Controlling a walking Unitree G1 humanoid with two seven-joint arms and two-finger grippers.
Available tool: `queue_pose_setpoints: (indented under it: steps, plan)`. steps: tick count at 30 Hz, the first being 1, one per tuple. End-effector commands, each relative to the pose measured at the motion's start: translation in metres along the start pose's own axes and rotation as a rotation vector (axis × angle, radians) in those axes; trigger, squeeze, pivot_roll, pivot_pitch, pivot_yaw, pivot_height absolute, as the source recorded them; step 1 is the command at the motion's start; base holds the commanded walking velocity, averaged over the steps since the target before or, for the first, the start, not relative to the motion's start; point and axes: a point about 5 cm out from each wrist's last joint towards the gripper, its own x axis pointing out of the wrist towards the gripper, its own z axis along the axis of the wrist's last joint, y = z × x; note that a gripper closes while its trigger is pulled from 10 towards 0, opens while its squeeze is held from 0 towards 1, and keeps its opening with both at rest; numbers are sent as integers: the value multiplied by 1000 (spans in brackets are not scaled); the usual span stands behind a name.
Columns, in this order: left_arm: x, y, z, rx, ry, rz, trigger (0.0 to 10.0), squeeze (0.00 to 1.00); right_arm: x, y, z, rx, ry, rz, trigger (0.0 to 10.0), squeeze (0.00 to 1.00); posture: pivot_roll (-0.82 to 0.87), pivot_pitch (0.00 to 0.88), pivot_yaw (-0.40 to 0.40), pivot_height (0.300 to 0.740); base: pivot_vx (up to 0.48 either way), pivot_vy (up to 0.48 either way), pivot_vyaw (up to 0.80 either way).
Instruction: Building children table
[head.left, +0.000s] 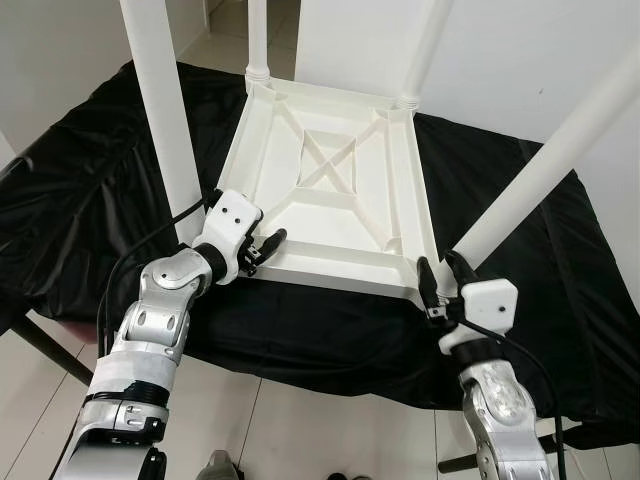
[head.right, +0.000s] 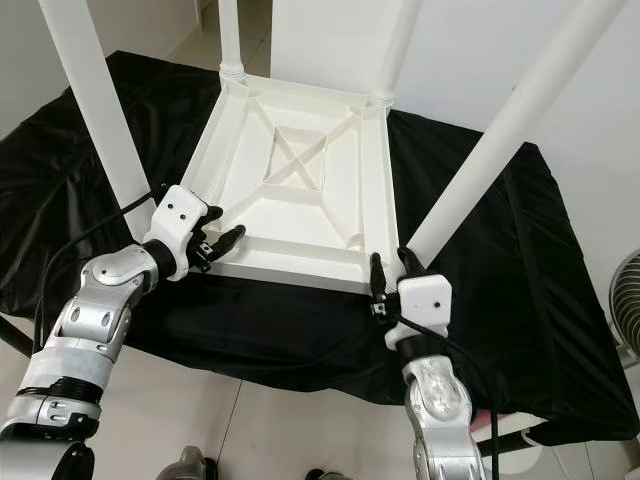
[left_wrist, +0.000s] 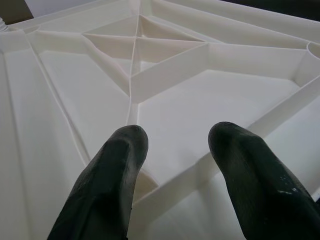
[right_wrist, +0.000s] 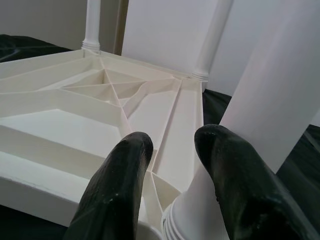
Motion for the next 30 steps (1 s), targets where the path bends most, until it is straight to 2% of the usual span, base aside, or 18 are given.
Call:
queue_pose_setpoints:
  steps: [1, 5, 8, 9, 11, 17, 19, 20, 21, 23, 24, 25, 26, 29, 30]
  plan:
    - [2, 7, -1, 3, 3, 174, 10000, 0, -5, -10, -5, -18, 38, -32, 10000, 0, 53, 116, -71, 740, 0, 0, 0]
    - [4, 4, 1, -7, -5, 171, 10000, 0, -1, -3, -5, -3, 33, 16, 10000, 0, 60, 116, -70, 740, 0, 0, 0]
    - [7, -11, 7, -55, -39, 177, 10000, 0, 11, 10, -6, 32, 29, 118, 10000, 0, 83, 120, -81, 740, 0, 0, 0]
    - [7, -11, 7, -55, -39, 177, 10000, 0, 11, 10, -6, 32, 29, 118, 10000, 0, 83, 120, -81, 740, 0, 0, 0]
    - [7, -21, 10, -105, -61, 208, 10000, 0, 19, 17, -8, 52, 24, 151, 10000, 0, 100, 123, -92, 740, 0, 0, 0]
    - [7, -27, 10, -129, -67, 237, 10000, 0, 24, 23, -8, 67, 23, 174, 10000, 0, 107, 125, -95, 740, 0, 0, 0]
    - [6, -32, 10, -172, -78, 280, 10000, 0, 31, 33, -8, 91, 14, 196, 10000, 0, 117, 126, -103, 740, 0, 0, 0]
    - [5, -33, 11, -182, -96, 304, 4078, 0, 34, 37, -7, 97, 6, 206, 10000, 0, 124, 128, -110, 740, 0, 0, 0]
    - [3, -33, 11, -199, -114, 324, 0, 0, 38, 39, -6, 105, 0, 203, 10000, 0, 123, 126, -111, 740, 0, 0, 0]
    - [0, -30, 10, -186, -113, 366, 0, 0, 44, 41, -4, 116, -14, 200, 10000, 0, 123, 127, -112, 740, 0, 0, 0]
    - [-3, -27, 7, -187, -113, 404, 6000, 0, 49, 45, -1, 129, -29, 202, 10000, 0, 122, 125, -113, 740, 0, 0, 0]
    - [-3, -27, 7, -187, -113, 404, 6000, 0, 49, 45, -1, 129, -29, 202, 10000, 0, 122, 125, -113, 740, 0, 0, 0]
    - [-6, -25, 3, -174, -99, 433, 8941, 0, 54, 47, 1, 134, -41, 211, 10000, 0, 120, 126, -116, 740, 0, 0, 0]
    - [-7, -24, 0, -164, -87, 449, 8941, 0, 56, 49, 3, 135, -48, 219, 10000, 0, 120, 126, -116, 740, 0, 0, 0]
    - [-8, -25, -1, -174, -84, 462, 10000, 0, 59, 51, 5, 139, -55, 234, 10000, 0, 119, 124, -117, 740, 0, 0, 0]
